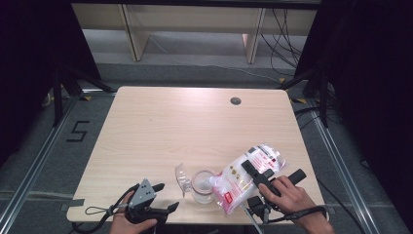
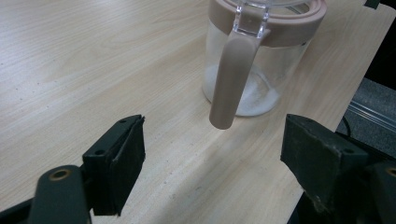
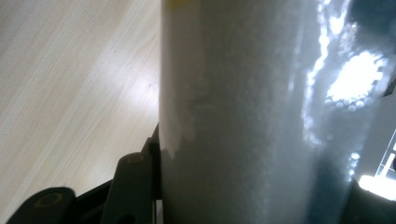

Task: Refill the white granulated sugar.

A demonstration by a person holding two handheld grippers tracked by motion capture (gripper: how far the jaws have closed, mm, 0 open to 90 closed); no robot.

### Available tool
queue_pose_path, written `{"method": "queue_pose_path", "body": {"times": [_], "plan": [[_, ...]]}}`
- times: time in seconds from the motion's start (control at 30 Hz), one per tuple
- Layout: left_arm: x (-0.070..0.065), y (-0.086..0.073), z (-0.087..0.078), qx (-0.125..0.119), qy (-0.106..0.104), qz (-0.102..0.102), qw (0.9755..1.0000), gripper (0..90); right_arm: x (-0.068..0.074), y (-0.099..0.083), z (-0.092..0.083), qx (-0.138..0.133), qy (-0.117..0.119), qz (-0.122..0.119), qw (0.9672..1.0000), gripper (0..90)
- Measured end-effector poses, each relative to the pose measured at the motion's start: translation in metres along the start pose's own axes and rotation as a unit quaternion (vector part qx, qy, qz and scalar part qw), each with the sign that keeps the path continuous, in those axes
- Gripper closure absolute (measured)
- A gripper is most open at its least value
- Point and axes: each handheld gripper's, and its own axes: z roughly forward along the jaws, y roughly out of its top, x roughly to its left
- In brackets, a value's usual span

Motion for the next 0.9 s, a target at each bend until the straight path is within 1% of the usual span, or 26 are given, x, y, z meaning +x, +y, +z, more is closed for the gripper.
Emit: {"method": "queue_pose_path", "body": {"times": [0.03, 0.07, 0.1, 0.13, 0.17, 0.23, 0.27, 0.3, 0.37, 0.4, 0.47, 0.53, 0.57, 0.6, 0.63, 0.67, 0.7, 0.73, 0.87, 0.9], "plan": [[-0.0013, -0.0004, -0.0002, 0.003, 0.001, -0.012, 0.9999, 21.3, 0.0001, 0.0001, 0.0000, 0.001, 0.000, -0.001, 1.0000, 55.5], [-0.0016, -0.0006, 0.0003, 0.000, 0.001, -0.014, 0.9999, 21.3, 0.0000, 0.0003, 0.0000, 0.001, 0.001, -0.002, 1.0000, 55.5], [-0.0012, -0.0003, -0.0002, 0.003, 0.000, -0.009, 1.0000, 21.3, -0.0018, -0.0004, 0.0007, -0.003, -0.001, -0.020, 0.9998, 55.5], [-0.0014, -0.0003, -0.0003, 0.005, 0.002, -0.011, 0.9999, 21.3, -0.0002, 0.0005, 0.0001, 0.001, -0.002, -0.007, 1.0000, 55.6], [-0.0014, -0.0003, -0.0003, 0.004, 0.002, -0.011, 0.9999, 21.3, -0.0001, 0.0009, 0.0002, 0.001, -0.002, -0.005, 1.0000, 55.6], [-0.0014, -0.0003, -0.0004, 0.005, 0.002, -0.011, 0.9999, 21.3, -0.0010, 0.0009, -0.0003, 0.001, -0.003, -0.010, 0.9999, 55.6], [-0.0013, -0.0004, 0.0000, 0.001, 0.000, -0.010, 0.9999, 21.3, -0.0013, 0.0009, -0.0004, 0.001, -0.003, -0.010, 1.0000, 55.7], [0.0001, 0.0000, 0.0000, 0.000, 0.000, 0.002, 1.0000, 21.3, -0.0014, 0.0009, -0.0006, 0.001, -0.003, -0.010, 0.9999, 55.8], [0.0000, 0.0000, -0.0001, 0.000, 0.000, 0.000, 1.0000, 21.3, -0.0017, 0.0009, -0.0003, -0.001, -0.002, -0.011, 0.9999, 55.8], [0.0000, 0.0001, -0.0001, 0.000, 0.000, 0.001, 1.0000, 21.3, -0.0008, 0.0009, -0.0007, 0.001, -0.002, -0.003, 1.0000, 55.8], [0.0002, 0.0001, -0.0002, 0.001, 0.001, 0.002, 1.0000, 21.3, -0.0006, 0.0006, -0.0006, 0.001, -0.002, -0.001, 1.0000, 55.9], [0.0000, 0.0000, 0.0000, 0.000, 0.000, 0.000, 1.0000, 21.3, -0.0004, 0.0004, -0.0004, 0.000, -0.001, 0.001, 1.0000, 56.0], [-0.0013, -0.0005, 0.0002, 0.001, 0.001, -0.011, 0.9999, 21.3, -0.0004, 0.0002, -0.0003, 0.000, -0.001, 0.000, 1.0000, 56.0], [-0.0016, -0.0006, 0.0002, 0.000, 0.001, -0.013, 0.9999, 21.3, -0.0002, 0.0002, -0.0002, 0.000, -0.001, 0.000, 1.0000, 56.1], [-0.0011, -0.0004, 0.0000, 0.001, 0.000, -0.009, 1.0000, 21.3, -0.0002, 0.0001, -0.0002, 0.000, 0.000, 0.000, 1.0000, 56.1], [0.0001, 0.0001, 0.0000, 0.000, 0.000, 0.001, 1.0000, 21.3, -0.0002, 0.0001, -0.0001, 0.000, 0.000, 0.000, 1.0000, 56.2], [-0.0013, -0.0005, 0.0001, 0.001, 0.001, -0.012, 0.9999, 21.3, -0.0003, 0.0001, -0.0002, 0.001, 0.002, 0.000, 1.0000, 56.2], [-0.0015, -0.0006, 0.0002, 0.000, 0.001, -0.014, 0.9999, 21.3, -0.0004, 0.0001, -0.0001, 0.001, 0.003, 0.000, 1.0000, 56.3], [-0.0013, -0.0003, -0.0002, 0.003, 0.001, -0.011, 0.9999, 21.3, 0.0000, -0.0003, 0.0003, -0.001, 0.002, 0.000, 1.0000, 56.4], [-0.0013, -0.0003, -0.0003, 0.004, 0.002, -0.011, 0.9999, 21.3, 0.0006, -0.0004, 0.0002, -0.001, 0.000, 0.004, 1.0000, 56.5]]}}
